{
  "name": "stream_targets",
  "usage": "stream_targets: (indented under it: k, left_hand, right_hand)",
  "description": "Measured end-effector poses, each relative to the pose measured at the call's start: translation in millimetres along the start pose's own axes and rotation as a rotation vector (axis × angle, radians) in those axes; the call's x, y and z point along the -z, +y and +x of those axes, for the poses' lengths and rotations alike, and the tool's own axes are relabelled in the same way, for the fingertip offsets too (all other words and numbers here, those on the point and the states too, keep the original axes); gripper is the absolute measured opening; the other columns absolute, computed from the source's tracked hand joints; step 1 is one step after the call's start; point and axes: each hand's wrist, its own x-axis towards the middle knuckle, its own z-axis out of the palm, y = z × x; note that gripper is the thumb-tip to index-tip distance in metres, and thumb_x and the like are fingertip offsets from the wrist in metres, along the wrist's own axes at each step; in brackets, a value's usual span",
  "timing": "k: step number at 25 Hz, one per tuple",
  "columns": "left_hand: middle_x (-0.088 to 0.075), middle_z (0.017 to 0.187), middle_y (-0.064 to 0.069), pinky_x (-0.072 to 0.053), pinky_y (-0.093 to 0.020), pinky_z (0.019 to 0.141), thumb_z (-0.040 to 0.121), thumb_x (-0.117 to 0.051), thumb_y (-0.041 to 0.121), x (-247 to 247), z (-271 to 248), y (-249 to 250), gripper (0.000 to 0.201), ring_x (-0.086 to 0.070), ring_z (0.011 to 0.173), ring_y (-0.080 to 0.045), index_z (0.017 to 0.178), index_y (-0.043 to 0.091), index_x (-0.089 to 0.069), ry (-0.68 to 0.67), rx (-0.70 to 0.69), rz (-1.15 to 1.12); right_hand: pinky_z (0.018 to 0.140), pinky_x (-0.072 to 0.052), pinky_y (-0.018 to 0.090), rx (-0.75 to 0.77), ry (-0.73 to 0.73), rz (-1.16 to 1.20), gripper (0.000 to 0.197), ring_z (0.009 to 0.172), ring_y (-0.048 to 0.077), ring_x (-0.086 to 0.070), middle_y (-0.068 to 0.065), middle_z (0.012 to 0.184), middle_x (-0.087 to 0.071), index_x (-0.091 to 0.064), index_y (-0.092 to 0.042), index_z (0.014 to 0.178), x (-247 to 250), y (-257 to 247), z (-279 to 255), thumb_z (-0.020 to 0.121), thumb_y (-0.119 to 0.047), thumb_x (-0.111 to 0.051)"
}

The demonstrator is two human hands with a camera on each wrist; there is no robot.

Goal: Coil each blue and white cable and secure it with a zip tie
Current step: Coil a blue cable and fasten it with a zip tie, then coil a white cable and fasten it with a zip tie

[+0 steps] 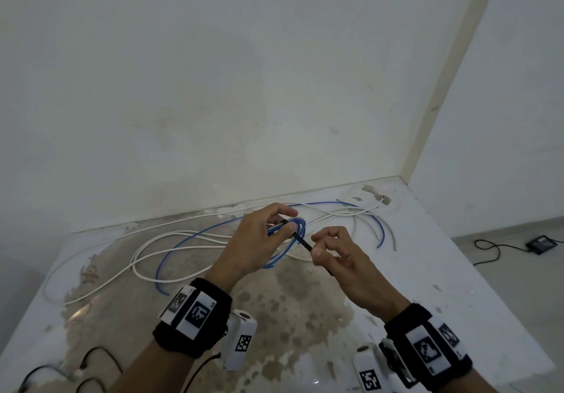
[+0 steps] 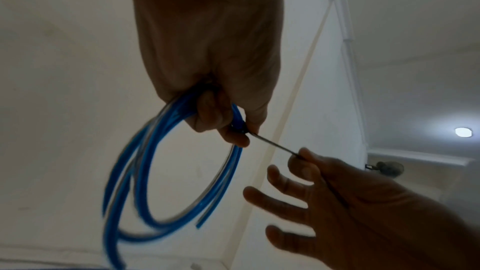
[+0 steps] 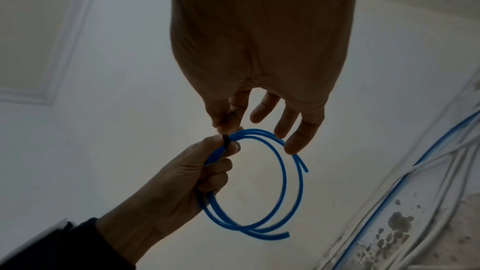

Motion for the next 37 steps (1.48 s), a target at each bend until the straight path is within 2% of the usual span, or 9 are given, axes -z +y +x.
stream_targets:
  k: [6,10,14,17,22,24,27,32,37]
  left_hand:
    - [-0.073,0.086,0.006,-0.053,-0.039,0.081,0.093,-0.063,0.028,-8.7,-13.5,-2.2,0.005,-0.069,0.088,-0.009,0.094,0.026,-0.059,-0.020,-0.006,-0.065]
    - [-0.071,0.087,0.008,-0.051,-0.030,0.087,0.093,-0.063,0.026,-16.4,-31.1,-7.0,0.005,-0.066,0.091,-0.003,0.090,0.024,-0.059,-0.122,0.038,-0.102]
    - [-0.072,0.079,0.009,-0.053,-0.028,0.072,0.097,-0.056,0.030,-33.3,-56.7,-15.4,0.007,-0.066,0.070,-0.004,0.095,0.023,-0.058,-0.350,0.166,-0.192]
    - [-0.068,0.076,0.006,-0.047,-0.026,0.056,0.102,-0.046,0.030,-59.8,-79.6,-25.1,0.013,-0.055,0.054,-0.011,0.101,0.018,-0.052,-0.447,0.278,-0.324]
    - [-0.071,0.106,-0.007,-0.056,-0.031,0.074,0.103,-0.043,0.032,-104.5,-110.9,-54.8,0.027,-0.070,0.080,-0.020,0.125,0.018,-0.047,-0.542,0.504,-0.398]
    - [-0.070,0.109,-0.003,-0.055,-0.033,0.082,0.102,-0.043,0.029,-118.6,-117.7,-67.5,0.030,-0.068,0.088,-0.019,0.129,0.018,-0.048,-0.592,0.542,-0.291]
    - [-0.064,0.117,-0.007,-0.052,-0.026,0.077,0.102,-0.044,0.024,-141.9,-123.1,-75.4,0.035,-0.065,0.091,-0.018,0.134,0.013,-0.047,-0.630,0.630,-0.247]
    - [-0.054,0.130,-0.009,-0.053,-0.034,0.086,0.102,-0.043,0.022,-174.5,-123.1,-74.4,0.029,-0.062,0.100,-0.024,0.131,0.015,-0.046,-0.583,0.703,-0.284]
    - [-0.056,0.132,-0.009,-0.052,-0.037,0.084,0.102,-0.040,0.026,-186.1,-117.3,-83.3,0.037,-0.061,0.104,-0.026,0.134,0.010,-0.049,-0.589,0.653,-0.083]
  right_hand:
    - [0.078,-0.047,0.013,-0.031,0.019,-0.019,0.024,0.092,0.003,-0.057,0.006,0.114,-0.051,-0.062,-0.020,0.076,-5.6,4.2,-16.1,0.100,-0.017,-0.057]
    - [0.073,-0.044,0.022,-0.126,0.028,-0.058,0.035,0.080,0.001,-0.055,-0.002,0.102,-0.056,-0.061,-0.035,0.067,-19.5,20.9,-32.6,0.099,-0.020,-0.058]
    - [0.081,-0.048,0.021,-0.126,0.271,-0.189,0.012,0.106,0.000,-0.056,-0.013,0.114,-0.058,-0.060,-0.038,0.106,-23.4,45.2,-53.7,0.095,-0.036,-0.062]
    - [0.091,-0.052,0.027,-0.223,0.063,-0.147,0.023,0.105,0.004,-0.064,-0.010,0.114,-0.066,-0.058,-0.035,0.123,-23.8,65.0,-69.3,0.101,-0.038,-0.049]
    - [0.062,-0.057,0.028,-0.432,0.008,-0.139,0.021,0.067,0.014,-0.067,0.007,0.083,-0.064,-0.065,-0.016,0.109,-12.4,110.8,-89.8,0.106,-0.017,-0.045]
    - [0.060,-0.057,0.030,-0.519,0.067,-0.108,0.021,0.063,0.015,-0.065,0.010,0.082,-0.062,-0.065,-0.010,0.109,-1.2,131.9,-93.6,0.106,-0.015,-0.044]
    - [0.059,-0.056,0.035,-0.594,0.103,-0.069,0.022,0.058,0.018,-0.063,0.012,0.079,-0.059,-0.062,-0.005,0.107,15.4,162.7,-90.3,0.106,-0.012,-0.042]
    - [0.063,-0.059,0.041,-0.639,0.131,-0.179,0.019,0.061,0.022,-0.063,0.009,0.074,-0.064,-0.065,-0.006,0.102,27.5,206.4,-82.3,0.104,-0.010,-0.046]
    - [0.081,-0.046,0.025,-0.515,0.031,-0.629,0.023,0.094,0.017,-0.057,0.001,0.102,-0.054,-0.070,-0.022,0.116,41.2,230.8,-86.4,0.098,-0.023,-0.056]
